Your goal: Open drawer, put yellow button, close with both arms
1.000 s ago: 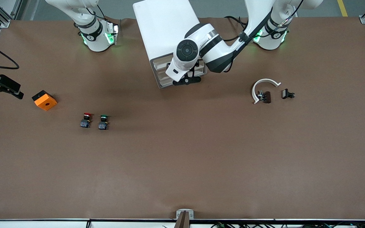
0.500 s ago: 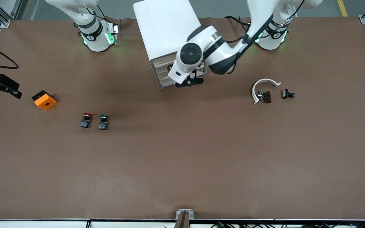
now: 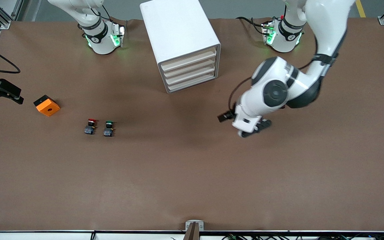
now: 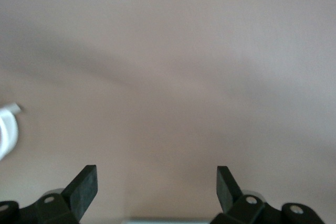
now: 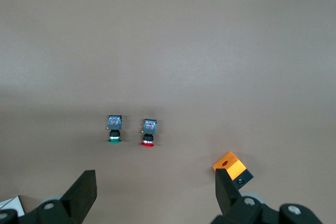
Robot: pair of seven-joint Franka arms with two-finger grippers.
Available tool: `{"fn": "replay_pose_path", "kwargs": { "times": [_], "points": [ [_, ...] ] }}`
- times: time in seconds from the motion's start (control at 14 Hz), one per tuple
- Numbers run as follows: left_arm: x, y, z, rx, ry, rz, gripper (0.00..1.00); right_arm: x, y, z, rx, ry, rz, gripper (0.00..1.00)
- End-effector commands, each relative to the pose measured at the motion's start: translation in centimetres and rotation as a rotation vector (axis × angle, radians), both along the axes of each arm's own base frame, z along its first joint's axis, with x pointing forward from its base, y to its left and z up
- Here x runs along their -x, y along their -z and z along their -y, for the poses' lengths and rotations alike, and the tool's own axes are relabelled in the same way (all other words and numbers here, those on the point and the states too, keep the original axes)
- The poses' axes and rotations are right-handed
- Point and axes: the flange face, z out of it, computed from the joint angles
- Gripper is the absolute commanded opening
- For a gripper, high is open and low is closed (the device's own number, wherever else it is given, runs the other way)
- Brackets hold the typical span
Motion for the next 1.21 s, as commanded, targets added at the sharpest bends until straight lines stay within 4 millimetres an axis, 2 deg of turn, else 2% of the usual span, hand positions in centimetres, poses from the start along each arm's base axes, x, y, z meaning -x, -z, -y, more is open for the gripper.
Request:
{"fn": "replay_pose_path", "kwargs": {
  "times": [0.0, 0.14, 0.36, 0.57, 0.79, 1.0, 1.14],
  "points": [
    [-2.7, -2.0, -4.7, -0.071, 0.006, 0.089, 1.0, -0.2, -0.5, 0.0, 0.014, 0.008, -0.003, 1.0],
    [-4.3, -3.5, -8.4, -0.105, 0.006, 0.14, 1.0, -0.2, -0.5, 0.0, 0.014, 0.008, -0.002, 1.0],
    [-5.8, -7.9, -14.3, -0.123, 0.035, 0.197, 1.0, -0.2, -0.5, 0.0, 0.014, 0.008, -0.002, 1.0],
    [-5.0, -12.8, -19.1, -0.168, 0.109, 0.222, 1.0, -0.2, -0.5, 0.0, 0.014, 0.008, -0.002, 1.0],
    [-3.1, -16.8, -21.9, -0.198, 0.228, 0.221, 1.0, -0.2, -0.5, 0.1, 0.014, 0.009, -0.002, 1.0],
    [-0.9, -20.2, -22.8, -0.233, 0.268, 0.21, 1.0, -0.2, -0.6, 0.1, 0.016, 0.009, 0.001, 1.0],
    [0.4, -22.0, -23.4, -0.188, 0.271, 0.205, 1.0, -0.2, -0.5, -0.1, 0.016, 0.008, -0.002, 1.0]
  ]
}}
